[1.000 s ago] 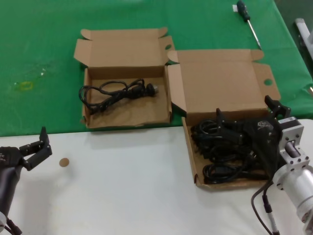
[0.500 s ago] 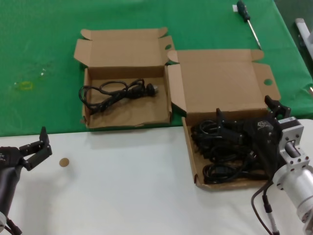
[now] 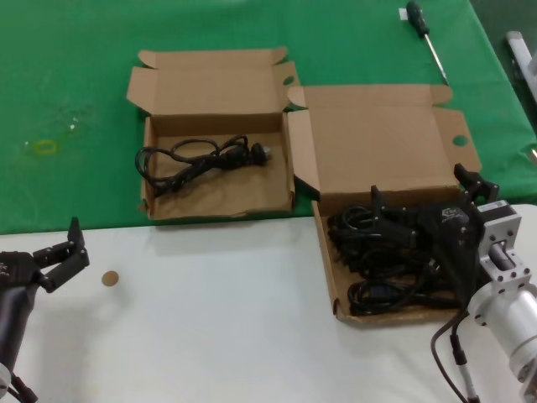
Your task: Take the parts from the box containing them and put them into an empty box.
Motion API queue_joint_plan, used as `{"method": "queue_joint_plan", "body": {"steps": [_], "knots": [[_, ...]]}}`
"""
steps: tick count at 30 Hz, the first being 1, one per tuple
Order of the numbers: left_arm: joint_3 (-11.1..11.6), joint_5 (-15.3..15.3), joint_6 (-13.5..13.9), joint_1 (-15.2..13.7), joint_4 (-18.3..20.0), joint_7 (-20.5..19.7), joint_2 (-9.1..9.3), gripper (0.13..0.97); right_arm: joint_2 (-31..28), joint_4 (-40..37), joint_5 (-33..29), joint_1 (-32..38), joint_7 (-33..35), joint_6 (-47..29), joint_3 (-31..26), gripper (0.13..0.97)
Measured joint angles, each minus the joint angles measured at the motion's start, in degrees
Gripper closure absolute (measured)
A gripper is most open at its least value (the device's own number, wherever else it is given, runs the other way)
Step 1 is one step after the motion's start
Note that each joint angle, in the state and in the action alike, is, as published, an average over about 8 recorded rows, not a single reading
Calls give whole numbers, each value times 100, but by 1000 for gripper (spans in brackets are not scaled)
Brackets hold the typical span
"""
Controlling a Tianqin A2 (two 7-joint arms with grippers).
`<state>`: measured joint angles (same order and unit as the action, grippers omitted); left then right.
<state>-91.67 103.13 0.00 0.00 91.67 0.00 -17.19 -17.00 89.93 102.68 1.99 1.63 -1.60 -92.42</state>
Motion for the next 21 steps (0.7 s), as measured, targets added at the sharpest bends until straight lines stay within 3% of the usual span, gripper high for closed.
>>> {"method": "queue_joint_plan", "body": {"steps": [21], "knots": [[0,0,0,0,0,0,0,132,0,0,0,0,0,0,0,129]]}}
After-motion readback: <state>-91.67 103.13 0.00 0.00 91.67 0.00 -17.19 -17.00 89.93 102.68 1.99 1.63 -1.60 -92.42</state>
